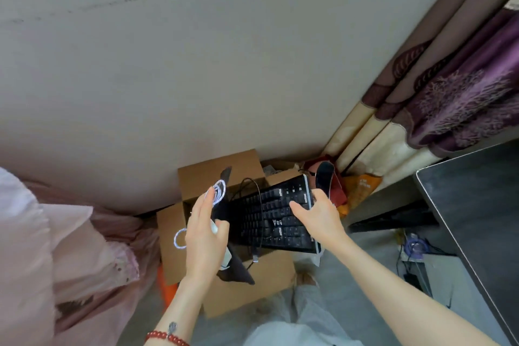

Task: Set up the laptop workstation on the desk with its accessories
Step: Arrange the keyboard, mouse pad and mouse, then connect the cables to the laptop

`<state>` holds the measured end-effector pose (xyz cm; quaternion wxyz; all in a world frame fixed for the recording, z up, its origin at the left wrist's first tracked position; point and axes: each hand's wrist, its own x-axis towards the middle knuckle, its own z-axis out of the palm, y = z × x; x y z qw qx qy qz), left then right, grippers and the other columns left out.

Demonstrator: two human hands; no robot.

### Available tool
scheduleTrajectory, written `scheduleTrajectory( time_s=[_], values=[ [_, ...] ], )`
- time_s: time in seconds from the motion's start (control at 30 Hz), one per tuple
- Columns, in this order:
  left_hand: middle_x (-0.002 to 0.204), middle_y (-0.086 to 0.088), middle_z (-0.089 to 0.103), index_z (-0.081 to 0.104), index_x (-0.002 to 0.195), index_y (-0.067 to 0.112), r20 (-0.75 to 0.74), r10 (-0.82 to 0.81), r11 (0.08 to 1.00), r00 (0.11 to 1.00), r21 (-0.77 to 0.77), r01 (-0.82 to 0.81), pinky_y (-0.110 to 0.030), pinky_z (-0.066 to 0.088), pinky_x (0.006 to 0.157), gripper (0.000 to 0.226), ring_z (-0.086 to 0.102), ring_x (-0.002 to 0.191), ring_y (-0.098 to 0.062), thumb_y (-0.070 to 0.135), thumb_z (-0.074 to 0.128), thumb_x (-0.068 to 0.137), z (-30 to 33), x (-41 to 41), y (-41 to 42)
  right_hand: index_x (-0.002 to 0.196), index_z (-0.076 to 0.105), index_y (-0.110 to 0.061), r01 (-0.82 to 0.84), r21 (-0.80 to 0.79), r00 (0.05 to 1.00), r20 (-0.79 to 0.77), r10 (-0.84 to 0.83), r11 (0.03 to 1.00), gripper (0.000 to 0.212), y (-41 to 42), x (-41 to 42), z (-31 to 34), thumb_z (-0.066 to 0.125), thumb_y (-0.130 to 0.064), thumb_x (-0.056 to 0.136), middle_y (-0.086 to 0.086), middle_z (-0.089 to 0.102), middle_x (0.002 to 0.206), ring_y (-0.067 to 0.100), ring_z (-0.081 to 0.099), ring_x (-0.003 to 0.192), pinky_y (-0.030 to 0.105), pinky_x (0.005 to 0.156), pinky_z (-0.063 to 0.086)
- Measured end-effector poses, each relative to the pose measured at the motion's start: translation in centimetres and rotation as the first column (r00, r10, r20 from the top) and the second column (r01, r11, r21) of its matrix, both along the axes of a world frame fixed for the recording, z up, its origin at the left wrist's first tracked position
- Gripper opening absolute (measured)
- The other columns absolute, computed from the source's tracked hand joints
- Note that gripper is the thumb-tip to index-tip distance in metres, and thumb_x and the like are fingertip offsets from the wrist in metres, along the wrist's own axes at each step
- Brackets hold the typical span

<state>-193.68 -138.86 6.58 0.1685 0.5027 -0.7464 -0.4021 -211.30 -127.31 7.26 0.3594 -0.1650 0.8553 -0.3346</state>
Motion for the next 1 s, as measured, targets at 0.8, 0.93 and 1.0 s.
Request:
scheduleTrajectory(
  time_s=[0.8,0.93,1.0],
  values=[
    [0.134,0.007,0.048,0.043,0.132,0.026,-0.378,-0.689,0.631,0.619,-0.733,0.255,-0.028,0.039,0.100,0.069,0.052,0.116,-0.020,-0.002,0.046,0.069,29.9,-18.0,28.6,0.091,0.063,-0.018,0.277,-0.718,0.820,-0.169,-0.547,0.638,0.009,36.7,-7.7,31.5,0.065,-0.014,0.083,-0.001,0.070,0.088,0.005,0.068,0.078,0.018,0.067,0.054],
    [0.135,0.018,0.040,0.039,0.132,0.030,-0.315,-0.813,0.528,0.490,-0.752,0.394,-0.006,0.024,0.101,0.070,0.048,0.115,-0.016,-0.003,0.045,0.070,29.4,-20.2,38.0,0.094,0.064,-0.019,0.311,-0.726,0.729,-0.232,-0.644,0.614,0.012,46.1,-6.1,31.9,0.066,-0.016,0.082,-0.005,0.070,0.090,-0.001,0.065,0.079,0.011,0.068,0.049],
    [0.135,0.022,0.037,0.036,0.132,0.032,-0.290,-0.839,0.508,0.460,-0.720,0.473,-0.001,0.018,0.100,0.071,0.044,0.116,-0.014,-0.002,0.044,0.070,28.8,-20.5,40.8,0.093,0.065,-0.018,0.351,-0.705,0.704,-0.236,-0.670,0.617,0.013,48.8,-5.5,31.5,0.067,-0.018,0.081,-0.004,0.071,0.090,0.004,0.066,0.083,0.018,0.074,0.050]
  ],
)
